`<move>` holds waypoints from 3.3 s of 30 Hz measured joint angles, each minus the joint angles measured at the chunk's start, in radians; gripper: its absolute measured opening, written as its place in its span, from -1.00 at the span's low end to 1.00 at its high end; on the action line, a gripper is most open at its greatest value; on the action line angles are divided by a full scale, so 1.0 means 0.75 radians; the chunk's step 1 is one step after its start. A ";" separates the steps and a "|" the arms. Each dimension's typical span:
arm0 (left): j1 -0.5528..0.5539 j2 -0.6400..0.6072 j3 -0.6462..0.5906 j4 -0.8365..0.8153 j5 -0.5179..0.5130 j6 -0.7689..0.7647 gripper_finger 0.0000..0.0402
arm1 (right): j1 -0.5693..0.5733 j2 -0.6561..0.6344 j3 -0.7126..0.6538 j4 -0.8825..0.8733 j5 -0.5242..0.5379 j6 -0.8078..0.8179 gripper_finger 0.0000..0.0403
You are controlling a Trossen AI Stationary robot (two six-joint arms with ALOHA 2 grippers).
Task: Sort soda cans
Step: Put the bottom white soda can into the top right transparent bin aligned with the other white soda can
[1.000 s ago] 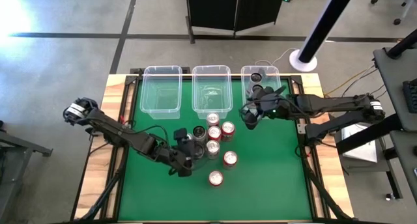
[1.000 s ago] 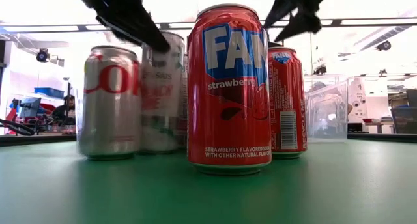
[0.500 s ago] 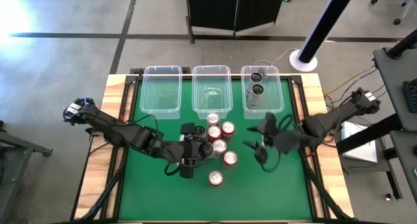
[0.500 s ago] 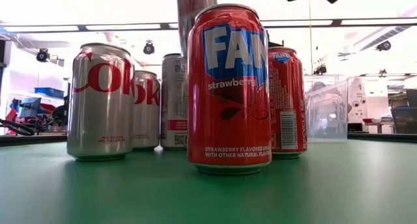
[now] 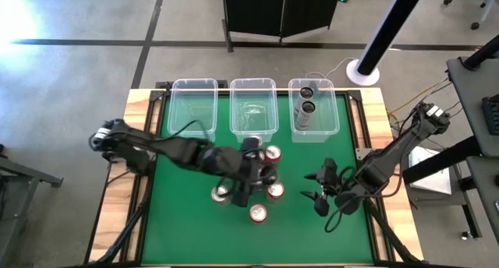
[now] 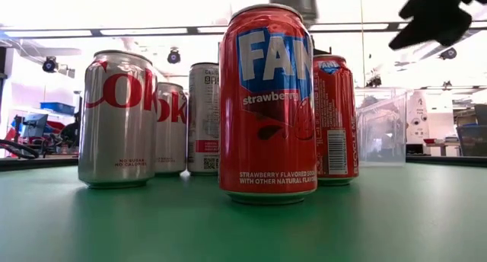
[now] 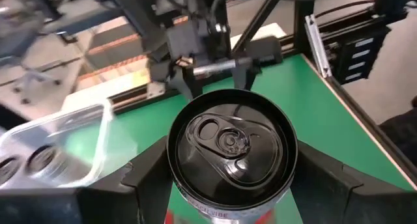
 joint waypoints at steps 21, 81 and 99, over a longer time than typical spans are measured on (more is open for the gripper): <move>0.225 0.872 0.912 -0.229 0.482 0.010 0.16 | 0.199 -0.016 -0.012 -0.290 -0.310 0.212 0.34; 0.064 0.482 0.915 -0.855 -0.041 -0.114 0.64 | -0.089 0.047 -0.015 0.021 0.066 -0.274 0.75; 0.052 -0.186 -0.393 0.221 -0.015 -0.184 0.61 | -0.240 0.176 -0.017 0.181 -0.042 -0.233 0.72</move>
